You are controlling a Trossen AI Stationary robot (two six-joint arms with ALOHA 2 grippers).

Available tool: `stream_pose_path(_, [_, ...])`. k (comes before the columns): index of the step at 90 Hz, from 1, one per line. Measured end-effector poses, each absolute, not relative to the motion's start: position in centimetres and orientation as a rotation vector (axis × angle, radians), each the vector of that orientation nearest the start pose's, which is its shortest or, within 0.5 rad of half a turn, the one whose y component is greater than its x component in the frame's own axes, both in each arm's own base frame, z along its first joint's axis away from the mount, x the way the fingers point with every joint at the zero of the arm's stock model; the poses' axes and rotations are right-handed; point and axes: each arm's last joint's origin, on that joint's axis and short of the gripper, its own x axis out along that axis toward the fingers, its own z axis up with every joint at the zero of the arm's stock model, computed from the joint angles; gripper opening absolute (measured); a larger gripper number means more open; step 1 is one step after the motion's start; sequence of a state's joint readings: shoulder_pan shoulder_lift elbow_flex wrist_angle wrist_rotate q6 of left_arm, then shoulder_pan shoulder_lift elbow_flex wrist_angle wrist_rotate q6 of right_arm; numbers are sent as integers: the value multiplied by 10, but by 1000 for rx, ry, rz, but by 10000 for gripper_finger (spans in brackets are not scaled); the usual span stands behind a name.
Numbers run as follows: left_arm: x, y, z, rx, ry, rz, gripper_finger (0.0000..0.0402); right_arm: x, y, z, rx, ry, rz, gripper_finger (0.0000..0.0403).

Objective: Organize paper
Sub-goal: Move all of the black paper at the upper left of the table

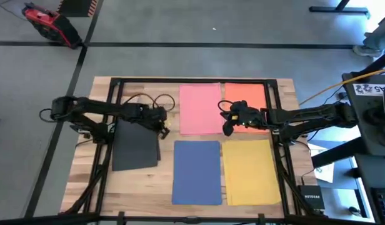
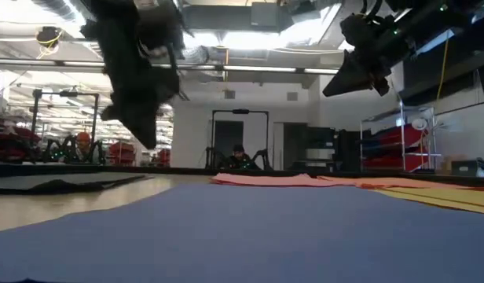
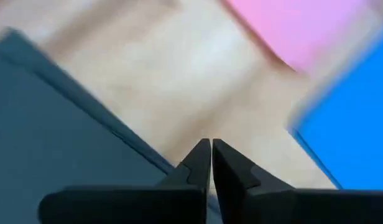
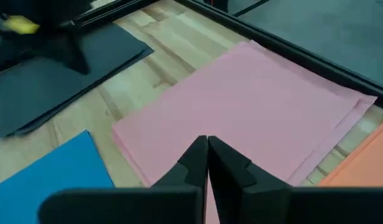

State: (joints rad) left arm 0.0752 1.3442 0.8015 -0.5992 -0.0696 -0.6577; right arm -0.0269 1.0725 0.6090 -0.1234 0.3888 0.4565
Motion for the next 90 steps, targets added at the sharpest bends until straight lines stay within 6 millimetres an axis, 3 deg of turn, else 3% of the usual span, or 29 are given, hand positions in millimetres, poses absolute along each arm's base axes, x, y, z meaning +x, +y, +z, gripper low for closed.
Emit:
stream_pose_path(23, [230, -47, 211, -430, 1078, 222, 0, 219, -16, 227, 340, 485, -494, 0])
stream_pose_path(45, [211, -97, 191, -372, 1169, 104, 0, 219, -16, 227, 332, 488, -492, 0])
stream_pose_path(69, [192, -127, 163, -444, 1085, 23, 0, 219, -16, 228, 331, 482, -482, 0])
stream_pose_path(90, [184, -128, 147, -402, 1117, 72, 0, 219, -16, 228, 331, 482, -481, 0])
